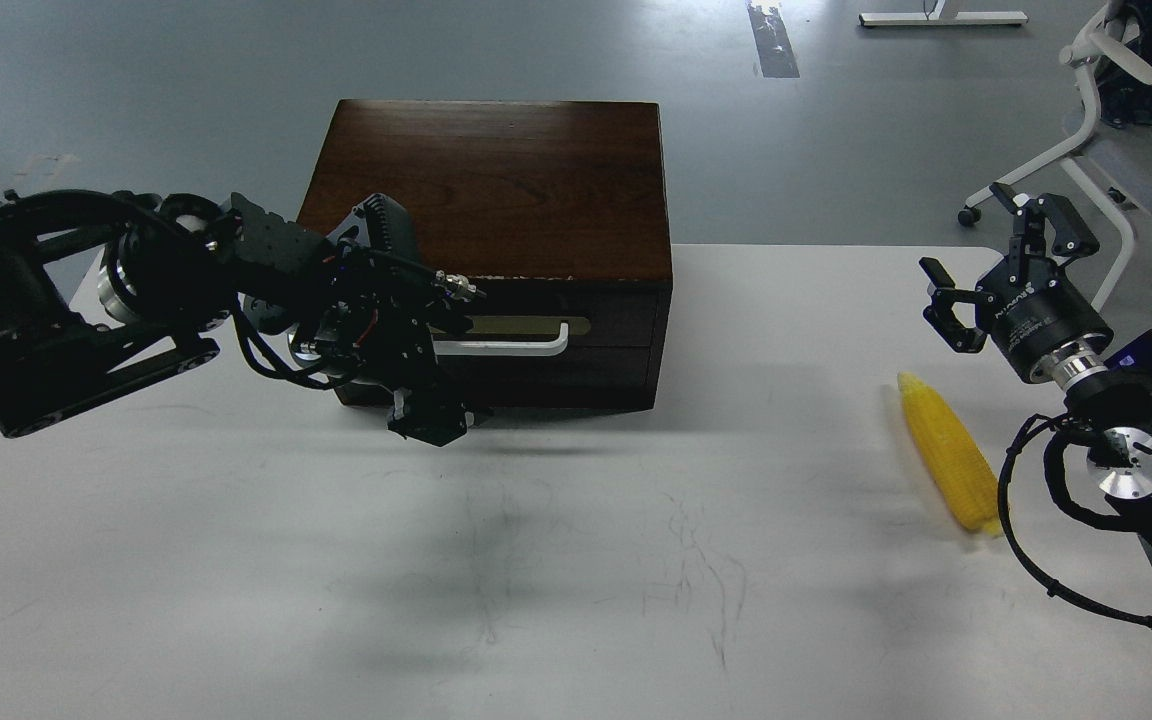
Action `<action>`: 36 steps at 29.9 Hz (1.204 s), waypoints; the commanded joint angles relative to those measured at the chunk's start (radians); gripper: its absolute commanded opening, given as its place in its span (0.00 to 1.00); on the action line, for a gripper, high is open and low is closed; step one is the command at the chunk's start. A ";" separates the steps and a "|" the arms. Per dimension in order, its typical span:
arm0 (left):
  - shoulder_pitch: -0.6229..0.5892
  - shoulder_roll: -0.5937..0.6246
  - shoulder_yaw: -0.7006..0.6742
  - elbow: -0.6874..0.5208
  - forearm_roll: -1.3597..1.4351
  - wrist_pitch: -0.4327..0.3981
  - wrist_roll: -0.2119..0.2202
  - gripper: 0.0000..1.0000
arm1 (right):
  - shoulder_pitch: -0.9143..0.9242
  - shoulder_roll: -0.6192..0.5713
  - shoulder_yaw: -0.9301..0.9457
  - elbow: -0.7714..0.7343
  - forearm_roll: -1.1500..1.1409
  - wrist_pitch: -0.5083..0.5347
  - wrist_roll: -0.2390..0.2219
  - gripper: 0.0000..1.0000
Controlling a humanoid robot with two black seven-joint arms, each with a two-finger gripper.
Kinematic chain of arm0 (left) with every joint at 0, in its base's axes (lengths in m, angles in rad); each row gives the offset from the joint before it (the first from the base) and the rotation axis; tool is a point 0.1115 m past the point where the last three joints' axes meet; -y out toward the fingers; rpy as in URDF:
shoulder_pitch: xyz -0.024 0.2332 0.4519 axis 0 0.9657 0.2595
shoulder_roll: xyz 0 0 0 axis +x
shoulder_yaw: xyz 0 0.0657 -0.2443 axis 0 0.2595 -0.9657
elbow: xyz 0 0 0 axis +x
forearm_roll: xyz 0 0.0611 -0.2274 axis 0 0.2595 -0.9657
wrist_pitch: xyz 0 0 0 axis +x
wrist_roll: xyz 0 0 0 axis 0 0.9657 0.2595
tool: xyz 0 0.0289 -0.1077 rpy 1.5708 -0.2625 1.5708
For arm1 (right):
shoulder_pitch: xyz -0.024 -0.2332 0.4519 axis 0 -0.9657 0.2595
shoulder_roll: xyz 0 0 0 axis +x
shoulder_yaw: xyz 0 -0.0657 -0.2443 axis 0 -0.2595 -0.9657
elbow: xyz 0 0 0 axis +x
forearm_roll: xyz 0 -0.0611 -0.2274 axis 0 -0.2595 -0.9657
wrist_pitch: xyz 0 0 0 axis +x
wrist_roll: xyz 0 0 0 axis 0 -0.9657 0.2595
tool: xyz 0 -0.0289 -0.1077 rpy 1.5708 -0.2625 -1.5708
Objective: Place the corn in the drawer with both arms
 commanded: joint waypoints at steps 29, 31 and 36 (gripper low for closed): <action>0.006 -0.018 0.026 -0.007 0.000 0.000 0.000 0.98 | -0.002 -0.001 0.000 -0.002 0.000 0.000 0.000 1.00; 0.007 -0.019 0.026 -0.009 0.000 0.000 0.000 0.98 | -0.002 -0.001 0.000 -0.002 0.000 0.000 0.000 1.00; 0.009 -0.021 0.026 -0.035 0.000 0.000 0.000 0.98 | -0.002 0.000 0.000 -0.002 0.000 0.000 0.000 1.00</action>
